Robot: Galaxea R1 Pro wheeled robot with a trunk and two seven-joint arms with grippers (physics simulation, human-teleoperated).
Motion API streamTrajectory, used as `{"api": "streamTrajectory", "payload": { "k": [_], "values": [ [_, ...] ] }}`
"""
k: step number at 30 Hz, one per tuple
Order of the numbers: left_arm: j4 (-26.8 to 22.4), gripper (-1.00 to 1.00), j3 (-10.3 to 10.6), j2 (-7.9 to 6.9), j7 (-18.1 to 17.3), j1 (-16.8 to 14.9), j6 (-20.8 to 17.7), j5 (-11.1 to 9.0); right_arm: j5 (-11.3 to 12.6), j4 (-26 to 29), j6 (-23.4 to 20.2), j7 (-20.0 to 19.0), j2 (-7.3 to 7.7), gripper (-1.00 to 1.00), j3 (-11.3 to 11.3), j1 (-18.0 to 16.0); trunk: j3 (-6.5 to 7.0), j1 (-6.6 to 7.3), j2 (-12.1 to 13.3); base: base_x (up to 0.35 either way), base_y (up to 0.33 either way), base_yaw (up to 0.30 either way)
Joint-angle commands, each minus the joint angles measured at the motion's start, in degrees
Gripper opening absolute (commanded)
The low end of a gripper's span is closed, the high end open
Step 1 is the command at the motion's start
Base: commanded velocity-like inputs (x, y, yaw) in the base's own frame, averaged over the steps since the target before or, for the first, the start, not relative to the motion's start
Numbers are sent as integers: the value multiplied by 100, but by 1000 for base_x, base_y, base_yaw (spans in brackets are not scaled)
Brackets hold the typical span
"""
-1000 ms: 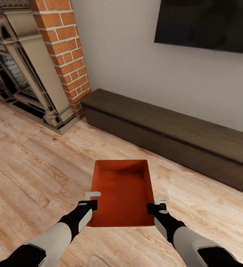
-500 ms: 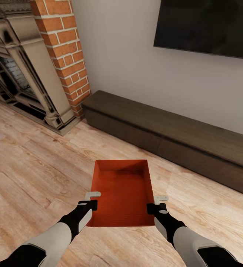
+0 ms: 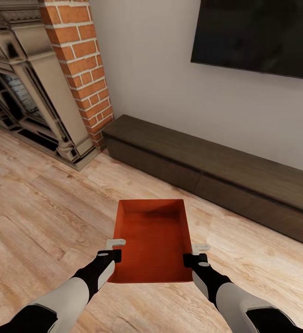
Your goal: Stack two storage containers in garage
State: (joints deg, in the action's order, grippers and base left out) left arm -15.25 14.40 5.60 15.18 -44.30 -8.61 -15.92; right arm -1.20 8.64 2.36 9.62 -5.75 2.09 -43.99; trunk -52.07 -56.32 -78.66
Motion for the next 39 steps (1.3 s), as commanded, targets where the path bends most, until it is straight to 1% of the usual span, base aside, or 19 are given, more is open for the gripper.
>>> {"api": "streamTrajectory", "payload": {
  "k": [1,39],
  "values": [
    [-5,-100,1,-29,116,0,-45,28,-12,7,10,13,-1,-100,19,-4,15,23,40,0,0,0],
    [-4,-100,1,-33,116,0,-45,28,-12,7,3,13,-4,-100,19,-4,697,857,1564,0,0,0]
  ]
}}
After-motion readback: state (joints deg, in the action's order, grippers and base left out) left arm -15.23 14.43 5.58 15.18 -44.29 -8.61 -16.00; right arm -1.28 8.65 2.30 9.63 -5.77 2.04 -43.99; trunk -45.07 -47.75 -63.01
